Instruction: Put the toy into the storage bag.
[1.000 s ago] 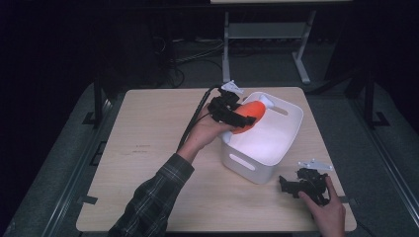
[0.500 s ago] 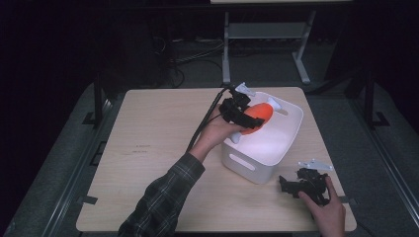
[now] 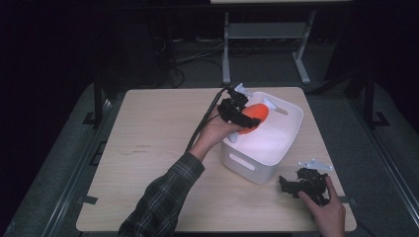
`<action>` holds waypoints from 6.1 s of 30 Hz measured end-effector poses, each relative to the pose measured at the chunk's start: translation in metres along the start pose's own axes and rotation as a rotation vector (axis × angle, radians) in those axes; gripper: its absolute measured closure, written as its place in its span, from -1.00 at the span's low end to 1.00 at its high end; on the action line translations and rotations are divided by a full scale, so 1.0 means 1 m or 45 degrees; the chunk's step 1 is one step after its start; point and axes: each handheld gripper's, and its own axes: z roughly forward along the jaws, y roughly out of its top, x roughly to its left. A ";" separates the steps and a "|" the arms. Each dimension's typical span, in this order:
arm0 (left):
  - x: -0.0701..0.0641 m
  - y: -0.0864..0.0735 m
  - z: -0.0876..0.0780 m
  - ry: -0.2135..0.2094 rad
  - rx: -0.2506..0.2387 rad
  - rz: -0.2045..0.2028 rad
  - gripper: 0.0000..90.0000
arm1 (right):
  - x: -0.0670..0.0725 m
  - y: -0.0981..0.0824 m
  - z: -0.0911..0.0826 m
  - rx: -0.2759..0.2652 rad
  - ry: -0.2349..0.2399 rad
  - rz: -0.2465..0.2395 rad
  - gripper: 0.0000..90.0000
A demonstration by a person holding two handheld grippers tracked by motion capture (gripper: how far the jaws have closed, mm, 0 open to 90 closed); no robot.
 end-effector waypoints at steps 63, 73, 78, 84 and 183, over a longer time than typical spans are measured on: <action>0.015 -0.032 -0.066 0.050 -0.082 0.049 -0.67 | 0.000 0.000 0.000 0.000 0.000 0.001 -1.00; 0.014 -0.050 -0.086 0.061 -0.099 0.069 -0.67 | 0.000 -0.001 0.000 -0.002 0.002 -0.005 -1.00; 0.013 -0.062 -0.095 0.067 -0.106 0.070 -0.67 | 0.000 -0.001 0.000 -0.002 0.003 -0.005 -1.00; 0.014 -0.078 -0.104 0.076 -0.102 0.062 -0.67 | 0.000 -0.001 0.000 -0.002 0.002 -0.005 -1.00; 0.006 -0.319 -0.150 0.350 0.056 -0.166 -0.72 | -0.001 -0.001 0.000 -0.005 0.001 -0.009 -1.00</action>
